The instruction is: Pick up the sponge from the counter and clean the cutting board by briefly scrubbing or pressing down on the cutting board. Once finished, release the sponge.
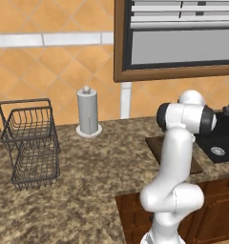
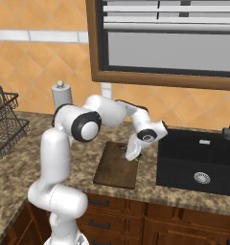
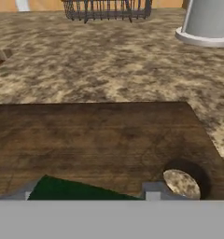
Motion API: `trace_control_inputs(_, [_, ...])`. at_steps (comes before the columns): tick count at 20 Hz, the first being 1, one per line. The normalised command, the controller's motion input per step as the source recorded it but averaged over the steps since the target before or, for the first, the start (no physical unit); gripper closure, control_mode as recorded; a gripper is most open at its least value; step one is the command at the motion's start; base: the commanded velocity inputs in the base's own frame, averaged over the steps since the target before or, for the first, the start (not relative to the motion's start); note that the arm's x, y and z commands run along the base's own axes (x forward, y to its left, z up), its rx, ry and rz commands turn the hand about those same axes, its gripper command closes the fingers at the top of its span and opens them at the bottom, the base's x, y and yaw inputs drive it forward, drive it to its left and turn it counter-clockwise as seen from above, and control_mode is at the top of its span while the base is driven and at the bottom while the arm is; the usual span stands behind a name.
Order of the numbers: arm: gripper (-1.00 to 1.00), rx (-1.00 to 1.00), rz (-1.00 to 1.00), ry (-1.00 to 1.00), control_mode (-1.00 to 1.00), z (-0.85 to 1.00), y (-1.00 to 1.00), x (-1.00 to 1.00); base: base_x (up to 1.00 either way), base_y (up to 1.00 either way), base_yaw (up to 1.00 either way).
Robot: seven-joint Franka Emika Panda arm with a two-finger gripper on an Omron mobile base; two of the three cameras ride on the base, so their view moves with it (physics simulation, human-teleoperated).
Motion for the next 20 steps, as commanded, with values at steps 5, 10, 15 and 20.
trace_control_inputs(5, [1.00,0.30,0.11,-0.20,-1.00,-0.67,0.88,-0.06,0.00,0.00,0.00])
trace_control_inputs(10, [1.00,0.02,0.06,0.14,-1.00,0.06,1.00,0.06,0.00,0.00,0.00])
trace_control_inputs(15, [1.00,0.00,0.02,0.16,-1.00,0.33,1.00,-0.08,0.00,0.00,0.00])
trace_control_inputs(20, [1.00,0.00,0.00,-0.03,-1.00,0.04,0.97,-0.73,0.00,0.00,0.00])
